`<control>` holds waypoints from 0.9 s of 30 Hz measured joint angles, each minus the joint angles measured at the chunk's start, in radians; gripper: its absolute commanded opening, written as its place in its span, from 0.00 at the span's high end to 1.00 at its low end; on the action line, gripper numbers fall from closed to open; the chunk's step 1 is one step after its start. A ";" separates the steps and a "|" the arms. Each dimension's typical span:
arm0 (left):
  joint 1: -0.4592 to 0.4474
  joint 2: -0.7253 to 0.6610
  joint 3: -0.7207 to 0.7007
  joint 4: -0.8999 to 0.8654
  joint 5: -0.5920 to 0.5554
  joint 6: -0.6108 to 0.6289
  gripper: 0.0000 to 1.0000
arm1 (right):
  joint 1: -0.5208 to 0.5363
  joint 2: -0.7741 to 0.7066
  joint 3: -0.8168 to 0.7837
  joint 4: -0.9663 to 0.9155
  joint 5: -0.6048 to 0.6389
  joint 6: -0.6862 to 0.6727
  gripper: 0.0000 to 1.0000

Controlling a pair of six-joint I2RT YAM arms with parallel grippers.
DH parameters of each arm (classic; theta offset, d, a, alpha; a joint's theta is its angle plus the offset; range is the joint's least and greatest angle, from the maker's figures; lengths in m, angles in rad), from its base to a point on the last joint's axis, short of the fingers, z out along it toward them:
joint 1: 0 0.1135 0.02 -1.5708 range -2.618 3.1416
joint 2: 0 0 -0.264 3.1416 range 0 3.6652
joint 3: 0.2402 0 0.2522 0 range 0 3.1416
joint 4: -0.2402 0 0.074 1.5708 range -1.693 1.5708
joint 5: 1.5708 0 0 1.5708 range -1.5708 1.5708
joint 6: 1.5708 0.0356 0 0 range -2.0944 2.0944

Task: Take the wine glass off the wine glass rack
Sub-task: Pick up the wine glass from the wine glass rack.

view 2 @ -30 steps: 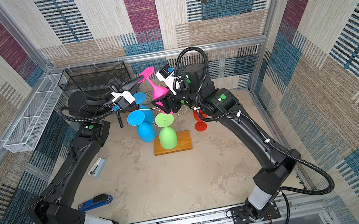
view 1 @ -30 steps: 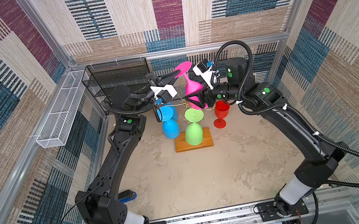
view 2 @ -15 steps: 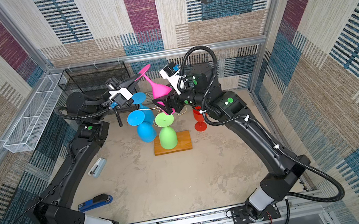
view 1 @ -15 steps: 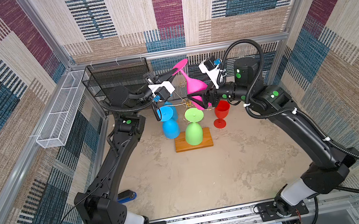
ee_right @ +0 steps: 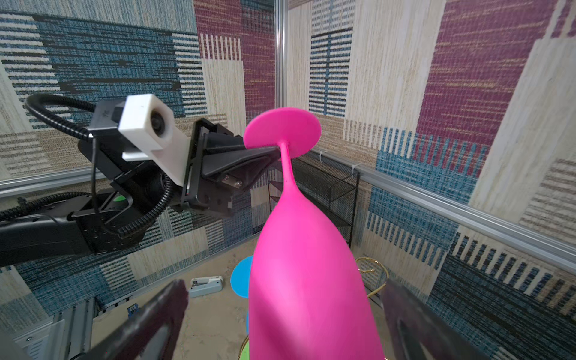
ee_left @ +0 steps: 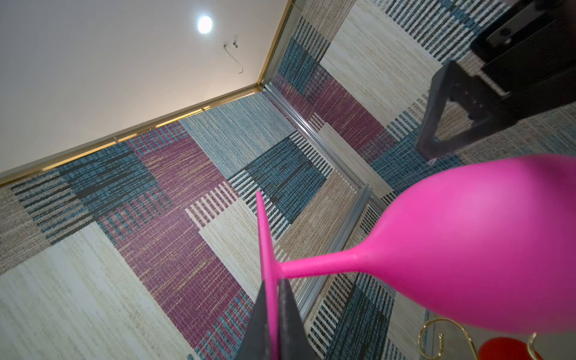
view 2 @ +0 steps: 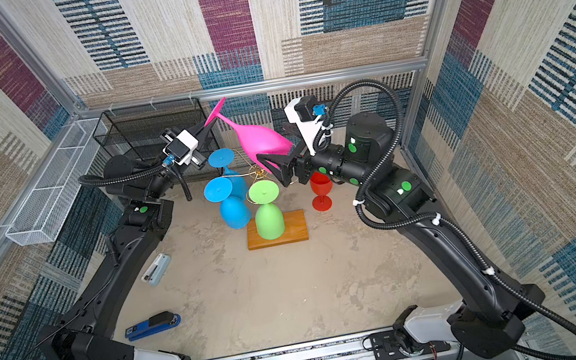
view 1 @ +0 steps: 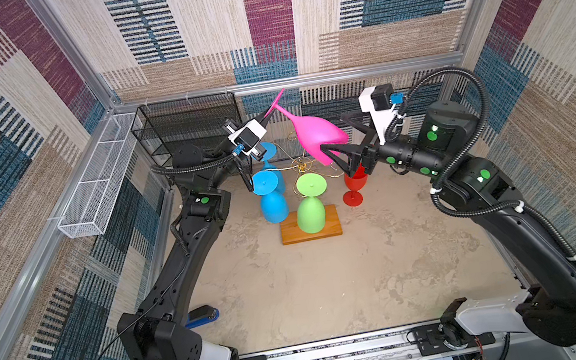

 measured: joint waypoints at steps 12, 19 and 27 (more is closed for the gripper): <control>0.009 -0.055 -0.106 0.010 -0.139 -0.363 1.00 | -0.013 -0.191 -0.203 0.183 0.149 0.082 0.23; 0.016 -0.078 -0.164 0.053 -0.145 -0.477 1.00 | -0.018 -0.124 -0.218 0.198 0.108 0.142 0.23; 0.022 -0.089 -0.186 0.076 -0.136 -0.529 1.00 | -0.018 -0.023 -0.197 0.240 0.051 0.180 0.27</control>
